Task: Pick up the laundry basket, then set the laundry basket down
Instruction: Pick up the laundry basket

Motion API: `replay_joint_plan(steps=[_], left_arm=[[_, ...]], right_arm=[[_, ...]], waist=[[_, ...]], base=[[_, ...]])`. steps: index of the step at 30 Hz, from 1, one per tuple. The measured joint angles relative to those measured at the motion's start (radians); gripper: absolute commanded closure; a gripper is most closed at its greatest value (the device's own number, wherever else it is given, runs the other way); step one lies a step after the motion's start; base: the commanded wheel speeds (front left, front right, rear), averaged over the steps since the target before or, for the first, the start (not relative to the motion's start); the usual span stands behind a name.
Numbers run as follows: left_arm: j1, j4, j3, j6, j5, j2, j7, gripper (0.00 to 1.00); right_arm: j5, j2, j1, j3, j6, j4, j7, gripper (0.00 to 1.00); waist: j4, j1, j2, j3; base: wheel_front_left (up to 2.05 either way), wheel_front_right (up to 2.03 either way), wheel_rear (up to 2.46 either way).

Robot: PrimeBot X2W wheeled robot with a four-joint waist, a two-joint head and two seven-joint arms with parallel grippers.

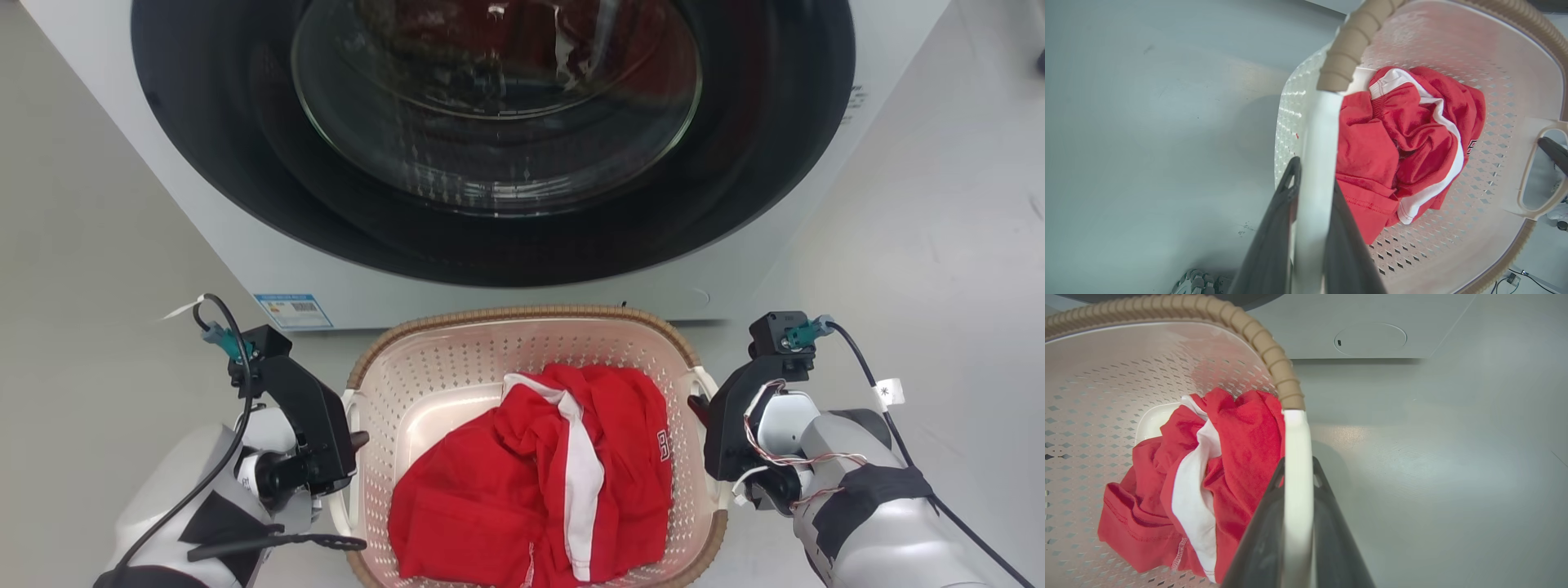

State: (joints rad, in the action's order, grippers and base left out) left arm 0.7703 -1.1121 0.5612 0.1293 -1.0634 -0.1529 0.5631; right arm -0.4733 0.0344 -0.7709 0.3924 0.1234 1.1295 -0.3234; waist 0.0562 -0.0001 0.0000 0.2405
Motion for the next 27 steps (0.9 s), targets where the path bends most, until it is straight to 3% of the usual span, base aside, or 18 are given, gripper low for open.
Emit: replay_joint_plan(steps=[27], left_arm=[[-0.127,-0.073,0.026,0.001,-0.040,0.035,0.073,1.00]], right_arm=[[-0.117,-0.005,0.120,0.037,0.006,0.070,-0.117,1.00]], waist=[[-0.007,0.0000,-0.0001,-0.218]], base=[[0.00,0.00,0.00]])
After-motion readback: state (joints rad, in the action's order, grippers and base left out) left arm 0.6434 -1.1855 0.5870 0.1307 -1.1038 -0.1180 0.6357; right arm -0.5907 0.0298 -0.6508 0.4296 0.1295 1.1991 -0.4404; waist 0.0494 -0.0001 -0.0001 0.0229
